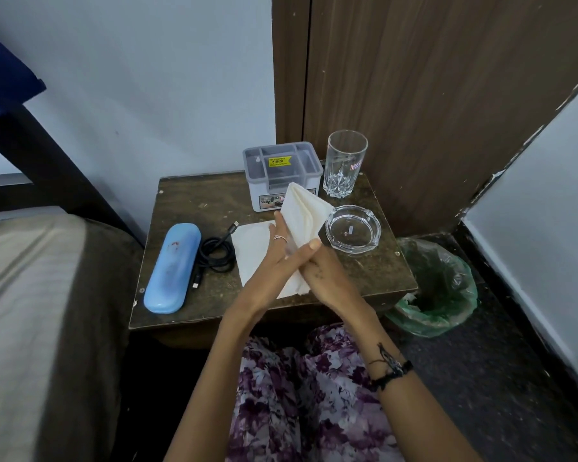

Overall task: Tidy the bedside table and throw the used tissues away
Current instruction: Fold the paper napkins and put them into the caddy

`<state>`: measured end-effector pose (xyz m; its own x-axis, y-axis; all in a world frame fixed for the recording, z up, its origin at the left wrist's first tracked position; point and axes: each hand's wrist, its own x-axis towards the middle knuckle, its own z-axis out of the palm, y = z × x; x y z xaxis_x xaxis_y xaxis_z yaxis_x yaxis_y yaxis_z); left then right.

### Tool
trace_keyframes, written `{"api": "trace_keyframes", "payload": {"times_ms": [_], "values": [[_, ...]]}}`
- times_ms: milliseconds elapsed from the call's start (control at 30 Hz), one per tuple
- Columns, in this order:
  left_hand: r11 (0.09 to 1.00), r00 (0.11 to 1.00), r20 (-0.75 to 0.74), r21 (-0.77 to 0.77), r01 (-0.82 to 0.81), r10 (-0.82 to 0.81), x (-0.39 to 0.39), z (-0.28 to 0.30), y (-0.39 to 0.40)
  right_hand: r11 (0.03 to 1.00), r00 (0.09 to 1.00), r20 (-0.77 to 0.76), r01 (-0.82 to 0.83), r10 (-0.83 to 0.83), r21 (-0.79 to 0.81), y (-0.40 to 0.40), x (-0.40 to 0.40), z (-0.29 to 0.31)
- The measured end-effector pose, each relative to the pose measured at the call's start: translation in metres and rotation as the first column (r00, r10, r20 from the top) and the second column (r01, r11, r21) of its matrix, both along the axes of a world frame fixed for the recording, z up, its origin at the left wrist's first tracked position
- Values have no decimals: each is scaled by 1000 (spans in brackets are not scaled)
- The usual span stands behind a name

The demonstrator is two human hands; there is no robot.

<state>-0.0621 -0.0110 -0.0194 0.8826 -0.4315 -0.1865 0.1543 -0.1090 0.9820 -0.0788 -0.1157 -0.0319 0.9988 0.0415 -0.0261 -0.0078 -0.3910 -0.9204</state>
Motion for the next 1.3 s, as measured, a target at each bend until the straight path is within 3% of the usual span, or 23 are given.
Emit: {"api": "trace_keyframes", "payload": {"times_ms": [100, 233, 400, 567, 667, 800, 1000, 1133, 1300], "values": [[991, 989, 76, -59, -119, 123, 7, -3, 11, 980, 992, -50, 121, -114, 157, -7, 4, -1], [926, 919, 117, -75, -370, 377, 16, -13, 17, 978, 989, -124, 102, -80, 184, -13, 9, -3], [876, 868, 152, -190, -443, 472, 10, -17, 13, 957, 985, -102, 164, -143, 241, -13, 19, -9], [901, 892, 143, -140, -410, 429, 4, -34, -2, 983, 992, -106, 79, -62, 164, -1, 16, -23], [873, 869, 121, -165, -459, 480, 4, -34, 0, 974, 989, -60, 146, -137, 171, -4, 18, -28], [916, 904, 151, -105, -387, 399, 2, -35, 0, 987, 995, -69, 78, -69, 139, -7, 16, -27], [883, 888, 102, -205, -422, 448, 4, -21, 5, 963, 993, -58, 113, -102, 246, -16, 13, -25], [881, 851, 254, -252, -401, 460, 0, -11, 9, 941, 987, -19, 159, -161, 299, -21, 12, -18], [940, 828, 447, -118, -320, 338, -1, -20, 22, 951, 990, 20, 128, -139, 283, -25, 10, -9]]}}
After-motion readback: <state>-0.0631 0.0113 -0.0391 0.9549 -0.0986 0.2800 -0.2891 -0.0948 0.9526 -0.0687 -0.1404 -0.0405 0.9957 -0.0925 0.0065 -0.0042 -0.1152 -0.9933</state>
